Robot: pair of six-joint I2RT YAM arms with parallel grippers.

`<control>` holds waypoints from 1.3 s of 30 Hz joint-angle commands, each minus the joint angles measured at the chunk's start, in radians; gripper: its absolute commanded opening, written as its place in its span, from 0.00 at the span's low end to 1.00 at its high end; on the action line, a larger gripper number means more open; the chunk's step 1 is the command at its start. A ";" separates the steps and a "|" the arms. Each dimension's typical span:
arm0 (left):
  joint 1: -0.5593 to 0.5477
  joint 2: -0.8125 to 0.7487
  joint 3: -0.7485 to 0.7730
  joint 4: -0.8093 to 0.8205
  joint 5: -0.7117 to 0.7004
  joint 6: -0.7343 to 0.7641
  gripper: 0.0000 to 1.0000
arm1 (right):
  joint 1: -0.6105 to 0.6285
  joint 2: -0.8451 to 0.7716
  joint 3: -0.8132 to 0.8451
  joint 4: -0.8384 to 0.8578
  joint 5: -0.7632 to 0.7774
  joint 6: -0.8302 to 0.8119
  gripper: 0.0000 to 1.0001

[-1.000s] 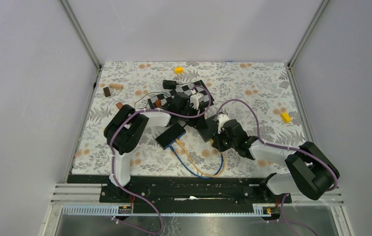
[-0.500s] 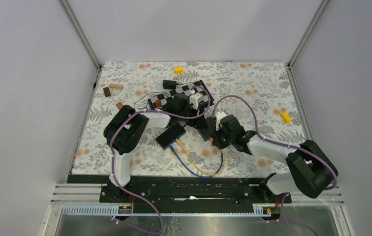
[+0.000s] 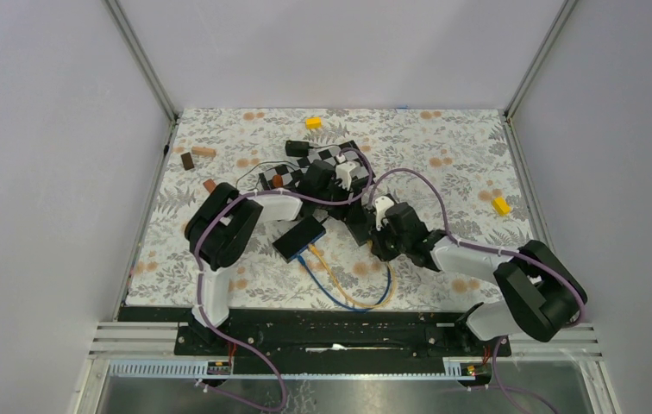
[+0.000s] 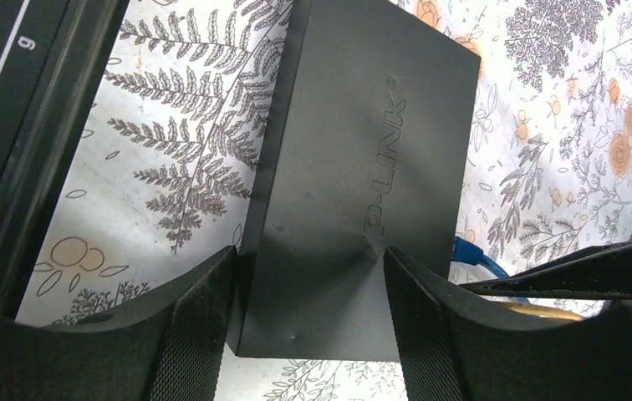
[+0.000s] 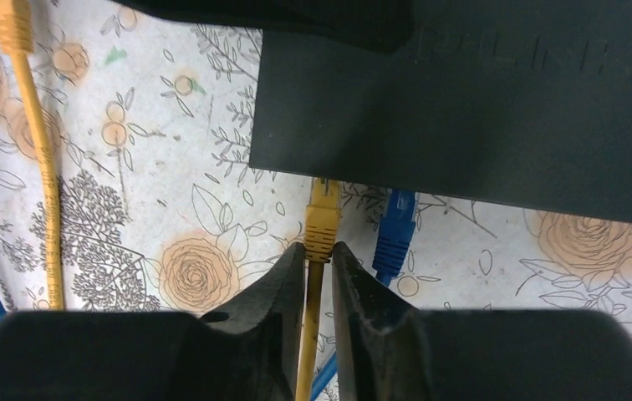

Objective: Insert the plug into the switch port
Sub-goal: Insert the connector into the switch port, then reset both arms

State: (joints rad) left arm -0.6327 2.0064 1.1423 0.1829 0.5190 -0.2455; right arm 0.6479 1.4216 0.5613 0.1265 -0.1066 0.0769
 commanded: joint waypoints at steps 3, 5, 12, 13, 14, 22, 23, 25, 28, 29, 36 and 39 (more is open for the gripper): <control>-0.032 0.073 0.095 -0.267 -0.017 -0.029 0.71 | -0.004 -0.100 -0.002 0.182 0.034 -0.024 0.28; -0.017 0.071 0.125 -0.277 -0.042 -0.030 0.72 | -0.004 -0.120 -0.009 0.171 0.046 -0.020 0.30; 0.017 0.062 0.224 -0.342 -0.084 -0.035 0.79 | -0.005 -0.184 -0.022 0.128 0.053 -0.016 0.36; 0.022 0.043 0.229 -0.340 -0.091 -0.039 0.80 | -0.006 -0.193 -0.024 0.122 0.049 -0.014 0.36; 0.024 0.027 0.234 -0.339 -0.093 -0.043 0.80 | -0.005 -0.203 -0.026 0.120 0.044 -0.014 0.36; 0.033 -0.152 0.223 -0.309 -0.146 -0.057 0.84 | -0.006 -0.300 -0.094 0.193 -0.020 0.011 0.45; 0.034 -0.179 0.213 -0.302 -0.163 -0.059 0.84 | -0.004 -0.312 -0.100 0.204 -0.021 0.020 0.47; 0.038 -0.241 0.190 -0.299 -0.204 -0.063 0.85 | -0.004 -0.338 -0.100 0.216 -0.022 0.039 0.55; 0.047 -0.343 0.132 -0.299 -0.254 -0.066 0.89 | -0.005 -0.384 -0.086 0.211 0.014 0.084 0.84; 0.051 -0.379 0.113 -0.306 -0.255 -0.066 0.90 | -0.005 -0.393 -0.076 0.198 0.021 0.091 0.87; 0.077 -0.629 -0.067 -0.334 -0.375 -0.113 0.99 | -0.005 -0.378 0.091 -0.035 0.094 0.182 1.00; 0.085 -0.735 -0.152 -0.350 -0.496 -0.136 0.99 | -0.007 -0.293 0.246 -0.286 0.172 0.261 1.00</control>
State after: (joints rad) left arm -0.5602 1.3808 1.0744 -0.1455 0.1955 -0.3386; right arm 0.6468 1.0523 0.6193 0.1181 -0.0471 0.2214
